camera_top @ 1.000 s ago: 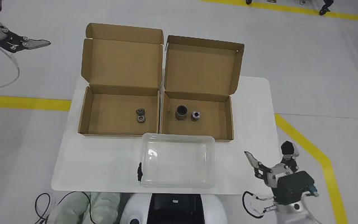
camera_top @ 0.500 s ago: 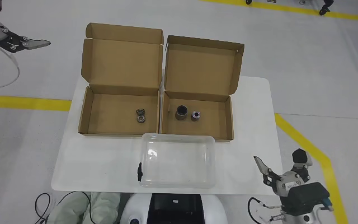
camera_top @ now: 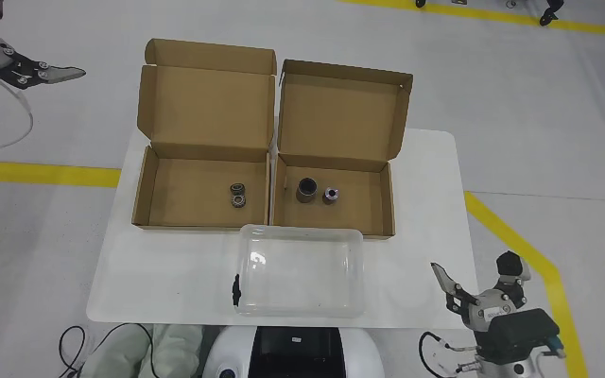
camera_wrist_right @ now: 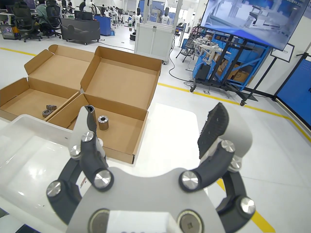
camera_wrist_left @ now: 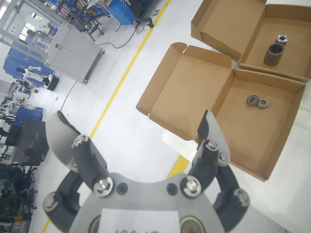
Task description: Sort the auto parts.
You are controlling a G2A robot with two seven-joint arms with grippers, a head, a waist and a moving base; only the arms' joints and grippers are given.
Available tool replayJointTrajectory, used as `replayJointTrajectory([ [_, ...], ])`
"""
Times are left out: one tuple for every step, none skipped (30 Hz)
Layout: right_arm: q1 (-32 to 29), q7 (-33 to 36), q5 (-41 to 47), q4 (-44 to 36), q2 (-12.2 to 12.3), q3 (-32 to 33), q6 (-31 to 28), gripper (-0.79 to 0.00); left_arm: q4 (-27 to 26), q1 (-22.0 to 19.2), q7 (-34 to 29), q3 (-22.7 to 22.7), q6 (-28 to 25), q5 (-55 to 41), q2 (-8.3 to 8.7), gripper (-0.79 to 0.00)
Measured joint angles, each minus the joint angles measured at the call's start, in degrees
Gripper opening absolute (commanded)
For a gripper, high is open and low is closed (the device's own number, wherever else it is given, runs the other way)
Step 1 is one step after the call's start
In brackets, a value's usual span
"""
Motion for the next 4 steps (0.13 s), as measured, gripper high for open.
replayJointTrajectory([
  [0.00, 0.00, 0.00, 0.00, 0.00, 0.00, 0.00, 0.000, 0.00, 0.00, 0.00, 0.00, 0.00, 0.00, 0.00, 0.000],
  [0.00, 0.00, 0.00, 0.00, 0.00, 0.00, 0.00, 0.000, 0.00, 0.00, 0.00, 0.00, 0.00, 0.00, 0.00, 0.000],
  [0.00, 0.00, 0.00, 0.00, 0.00, 0.00, 0.00, 0.000, 0.00, 0.00, 0.00, 0.00, 0.00, 0.00, 0.00, 0.000],
  [0.00, 0.00, 0.00, 0.00, 0.00, 0.00, 0.00, 0.000, 0.00, 0.00, 0.00, 0.00, 0.00, 0.00, 0.00, 0.000],
])
